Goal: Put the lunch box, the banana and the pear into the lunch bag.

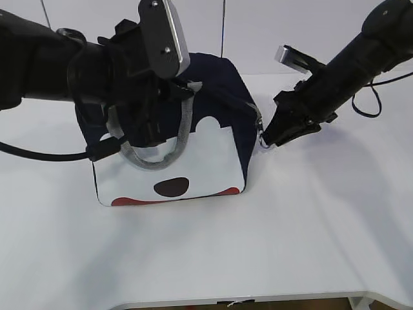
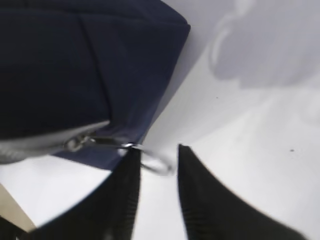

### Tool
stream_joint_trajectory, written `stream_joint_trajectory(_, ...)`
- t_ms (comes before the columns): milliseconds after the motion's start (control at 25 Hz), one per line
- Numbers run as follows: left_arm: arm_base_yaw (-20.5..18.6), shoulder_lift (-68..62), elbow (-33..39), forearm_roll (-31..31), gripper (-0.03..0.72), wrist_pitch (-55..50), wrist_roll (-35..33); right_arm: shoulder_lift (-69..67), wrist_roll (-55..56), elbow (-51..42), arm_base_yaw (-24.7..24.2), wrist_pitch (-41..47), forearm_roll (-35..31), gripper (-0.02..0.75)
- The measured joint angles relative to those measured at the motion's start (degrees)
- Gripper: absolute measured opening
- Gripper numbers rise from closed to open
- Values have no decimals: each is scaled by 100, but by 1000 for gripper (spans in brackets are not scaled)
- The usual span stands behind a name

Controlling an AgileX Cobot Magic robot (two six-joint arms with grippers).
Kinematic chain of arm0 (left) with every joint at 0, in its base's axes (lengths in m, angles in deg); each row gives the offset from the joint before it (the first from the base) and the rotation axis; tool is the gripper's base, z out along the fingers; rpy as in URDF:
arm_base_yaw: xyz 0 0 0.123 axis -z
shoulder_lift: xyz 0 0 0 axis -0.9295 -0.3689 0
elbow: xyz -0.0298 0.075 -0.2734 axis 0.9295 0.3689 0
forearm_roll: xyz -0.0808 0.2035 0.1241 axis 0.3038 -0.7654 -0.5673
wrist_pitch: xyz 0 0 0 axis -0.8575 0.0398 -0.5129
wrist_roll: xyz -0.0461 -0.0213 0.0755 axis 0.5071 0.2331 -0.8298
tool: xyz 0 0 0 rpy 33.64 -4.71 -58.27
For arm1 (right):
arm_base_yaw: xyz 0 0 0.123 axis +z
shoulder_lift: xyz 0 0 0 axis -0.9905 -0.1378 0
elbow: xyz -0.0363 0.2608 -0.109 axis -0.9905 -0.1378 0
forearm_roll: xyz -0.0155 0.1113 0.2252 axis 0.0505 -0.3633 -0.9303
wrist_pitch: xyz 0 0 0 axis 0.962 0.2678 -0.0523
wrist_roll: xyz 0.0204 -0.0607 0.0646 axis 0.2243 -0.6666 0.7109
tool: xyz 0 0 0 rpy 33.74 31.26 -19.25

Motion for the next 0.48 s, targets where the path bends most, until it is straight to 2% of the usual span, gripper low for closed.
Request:
stream_joint_trajectory(80,0,0,0,0,8,-120,0,3,-206,147,-12,221,65,339)
stream_joint_trajectory(160,0,0,0,9,11,-253,0,3,-393,301,-12,293,100,429)
stream_joint_trajectory(360,0,0,-10,9,23,-466,0,95,-1041,497,-12,362,125,466)
stream_joint_trajectory(480,0,0,-18,9,59,-580,0,303,-1324,497,-12,376,386,470)
